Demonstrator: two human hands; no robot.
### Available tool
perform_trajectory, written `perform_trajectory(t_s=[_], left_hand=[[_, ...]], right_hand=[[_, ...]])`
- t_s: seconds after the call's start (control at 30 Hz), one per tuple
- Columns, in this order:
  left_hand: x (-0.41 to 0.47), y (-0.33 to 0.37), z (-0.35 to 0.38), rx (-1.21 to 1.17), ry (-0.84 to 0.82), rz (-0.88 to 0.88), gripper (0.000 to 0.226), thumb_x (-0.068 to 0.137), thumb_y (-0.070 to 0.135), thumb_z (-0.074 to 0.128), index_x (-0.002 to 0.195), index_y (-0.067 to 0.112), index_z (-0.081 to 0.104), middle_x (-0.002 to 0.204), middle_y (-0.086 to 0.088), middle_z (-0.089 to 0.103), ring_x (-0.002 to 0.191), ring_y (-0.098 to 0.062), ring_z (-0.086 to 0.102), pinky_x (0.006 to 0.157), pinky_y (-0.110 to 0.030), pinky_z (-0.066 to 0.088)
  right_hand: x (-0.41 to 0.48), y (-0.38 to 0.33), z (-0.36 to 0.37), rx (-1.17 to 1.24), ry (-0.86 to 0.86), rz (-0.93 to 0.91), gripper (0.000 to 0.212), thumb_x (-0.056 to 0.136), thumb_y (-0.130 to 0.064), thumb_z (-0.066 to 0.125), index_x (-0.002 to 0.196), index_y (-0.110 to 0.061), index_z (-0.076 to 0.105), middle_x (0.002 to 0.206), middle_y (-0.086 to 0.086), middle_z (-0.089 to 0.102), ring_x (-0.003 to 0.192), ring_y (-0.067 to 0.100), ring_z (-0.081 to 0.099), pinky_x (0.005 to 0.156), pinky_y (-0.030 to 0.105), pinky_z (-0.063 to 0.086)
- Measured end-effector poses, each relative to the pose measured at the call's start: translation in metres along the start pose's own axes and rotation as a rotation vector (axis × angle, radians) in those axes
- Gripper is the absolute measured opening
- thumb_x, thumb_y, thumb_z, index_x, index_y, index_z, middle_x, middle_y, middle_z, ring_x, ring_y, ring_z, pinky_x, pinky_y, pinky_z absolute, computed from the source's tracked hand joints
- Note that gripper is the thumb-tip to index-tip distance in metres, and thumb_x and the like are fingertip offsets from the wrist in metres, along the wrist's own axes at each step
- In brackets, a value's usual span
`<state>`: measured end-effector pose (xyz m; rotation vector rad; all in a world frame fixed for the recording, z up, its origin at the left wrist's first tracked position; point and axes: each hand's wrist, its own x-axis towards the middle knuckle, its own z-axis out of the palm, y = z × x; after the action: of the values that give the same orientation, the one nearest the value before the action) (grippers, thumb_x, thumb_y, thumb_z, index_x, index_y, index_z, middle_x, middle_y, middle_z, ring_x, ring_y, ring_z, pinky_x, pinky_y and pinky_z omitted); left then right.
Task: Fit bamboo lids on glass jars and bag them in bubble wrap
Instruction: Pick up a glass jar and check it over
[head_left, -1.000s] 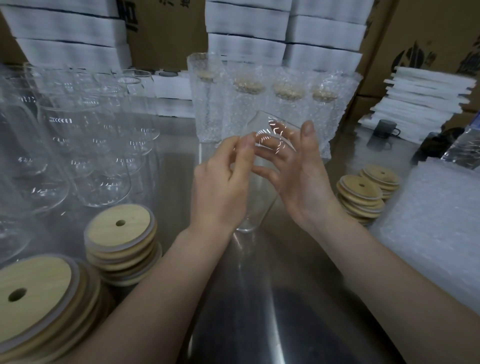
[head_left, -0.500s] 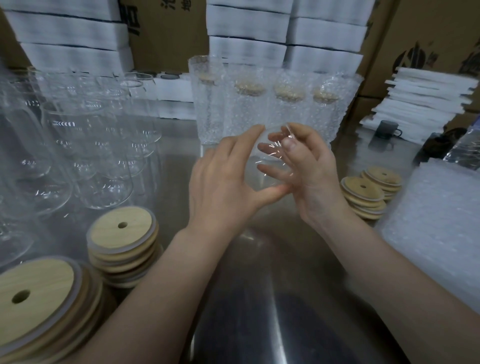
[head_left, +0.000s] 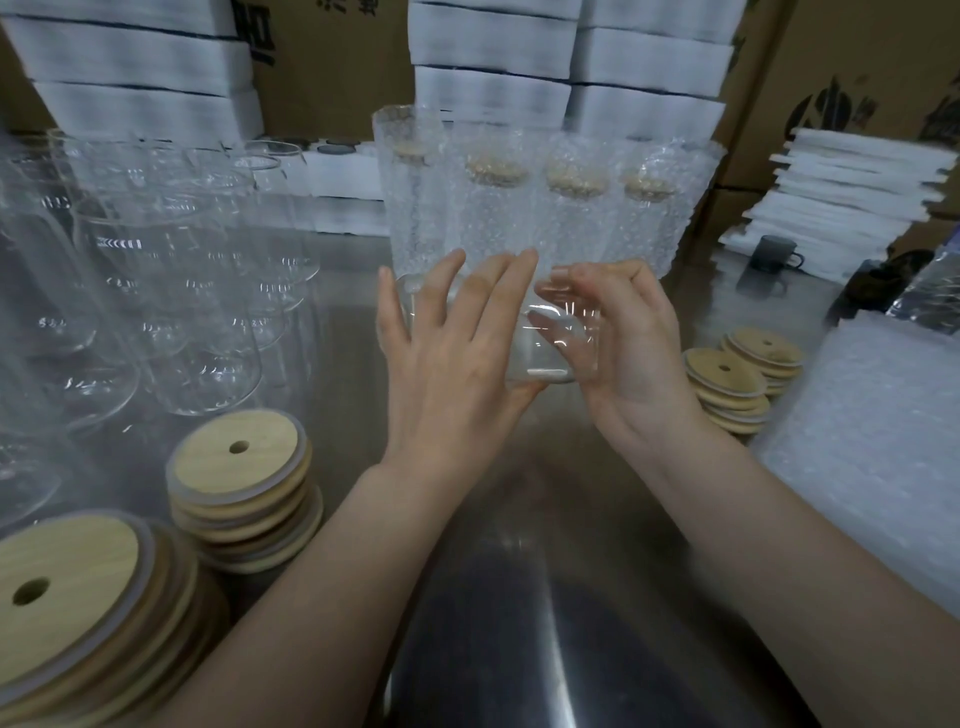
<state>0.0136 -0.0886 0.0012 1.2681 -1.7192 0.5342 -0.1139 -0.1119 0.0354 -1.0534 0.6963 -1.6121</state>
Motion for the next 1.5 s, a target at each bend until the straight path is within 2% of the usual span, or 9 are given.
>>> perform_trajectory(t_s=[0.2, 0.27, 0.33, 0.47, 0.73, 0.87, 1.0, 1.27, 1.5], left_hand=[[-0.002, -0.002, 0.002, -0.017, -0.054, -0.064, 0.087, 0.066, 0.049, 0.083, 0.14, 0.029, 0.042, 0.148, -0.013, 0.044, 0.143, -0.035, 0.033, 0.108, -0.073, 0.014], [-0.001, -0.003, 0.0, -0.092, -0.071, -0.111, 0.087, 0.067, 0.051, 0.082, 0.139, 0.034, 0.035, 0.149, -0.014, 0.041, 0.144, -0.035, 0.03, 0.105, -0.076, 0.023], [0.0, -0.003, -0.001, -0.17, -0.06, -0.145, 0.086, 0.069, 0.06, 0.075, 0.141, 0.031, 0.039, 0.148, -0.014, 0.043, 0.141, -0.035, 0.035, 0.1, -0.068, 0.035], [0.0, -0.003, -0.004, -0.285, -0.084, -0.247, 0.096, 0.067, 0.069, 0.068, 0.145, 0.02, 0.043, 0.146, -0.007, 0.047, 0.136, -0.026, 0.042, 0.101, -0.055, 0.041], [-0.001, -0.004, 0.0, -0.444, 0.043, -0.402, 0.1, 0.067, 0.07, 0.069, 0.15, 0.035, 0.025, 0.149, 0.01, 0.043, 0.135, -0.009, 0.041, 0.104, -0.03, 0.036], [-0.002, -0.003, 0.0, -0.441, 0.003, -0.467, 0.097, 0.064, 0.073, 0.067, 0.146, 0.042, 0.025, 0.148, 0.013, 0.044, 0.134, -0.01, 0.043, 0.106, -0.042, 0.042], [-0.002, -0.003, -0.003, -0.348, -0.054, -0.441, 0.094, 0.065, 0.078, 0.06, 0.145, 0.043, 0.026, 0.145, 0.008, 0.046, 0.134, -0.018, 0.043, 0.103, -0.053, 0.041], [-0.003, -0.003, -0.001, -0.198, -0.098, -0.275, 0.086, 0.072, 0.062, 0.071, 0.144, 0.04, 0.031, 0.147, -0.007, 0.042, 0.138, -0.029, 0.036, 0.103, -0.055, 0.034], [-0.004, -0.002, 0.006, -0.175, -0.091, -0.198, 0.089, 0.071, 0.036, 0.082, 0.14, 0.041, 0.027, 0.148, -0.009, 0.04, 0.141, -0.034, 0.031, 0.104, -0.059, 0.031]], right_hand=[[0.007, -0.001, -0.004, 0.23, 0.023, 0.143, 0.015, 0.09, 0.001, 0.057, 0.082, -0.011, 0.054, 0.082, 0.011, 0.07, 0.078, 0.02, 0.07, 0.085, 0.039, 0.057], [0.009, -0.003, -0.006, 0.348, -0.009, 0.174, 0.019, 0.09, 0.004, 0.056, 0.087, -0.014, 0.053, 0.079, 0.01, 0.072, 0.075, 0.021, 0.07, 0.088, 0.038, 0.056], [0.009, -0.004, -0.007, 0.409, -0.073, 0.185, 0.017, 0.089, 0.001, 0.057, 0.094, -0.015, 0.054, 0.08, 0.009, 0.072, 0.076, 0.02, 0.069, 0.092, 0.035, 0.053], [0.008, -0.003, -0.006, 0.394, -0.23, 0.168, 0.011, 0.09, -0.011, 0.053, 0.099, -0.013, 0.059, 0.094, 0.006, 0.073, 0.094, 0.019, 0.067, 0.098, 0.032, 0.05], [0.007, -0.007, -0.008, 0.217, -0.506, 0.168, 0.046, 0.086, -0.016, 0.054, 0.132, -0.017, 0.05, 0.137, 0.0, 0.056, 0.136, 0.019, 0.046, 0.113, 0.039, 0.031], [0.005, -0.007, -0.007, 0.059, -0.498, 0.148, 0.068, 0.075, -0.012, 0.067, 0.14, -0.012, 0.046, 0.139, 0.0, 0.055, 0.14, 0.017, 0.043, 0.117, 0.035, 0.03], [0.002, -0.002, -0.008, -0.028, -0.448, 0.083, 0.056, 0.073, -0.001, 0.066, 0.126, -0.012, 0.051, 0.125, 0.005, 0.06, 0.13, 0.017, 0.053, 0.11, 0.033, 0.042], [-0.002, -0.004, -0.004, -0.1, -0.223, -0.004, 0.046, 0.063, -0.019, 0.08, 0.097, -0.013, 0.05, 0.103, 0.009, 0.066, 0.102, 0.021, 0.066, 0.097, 0.045, 0.053], [0.006, -0.001, -0.012, 0.006, -0.125, 0.091, 0.023, 0.08, -0.034, 0.068, 0.078, -0.016, 0.053, 0.088, 0.006, 0.073, 0.095, 0.022, 0.07, 0.084, 0.041, 0.058]])
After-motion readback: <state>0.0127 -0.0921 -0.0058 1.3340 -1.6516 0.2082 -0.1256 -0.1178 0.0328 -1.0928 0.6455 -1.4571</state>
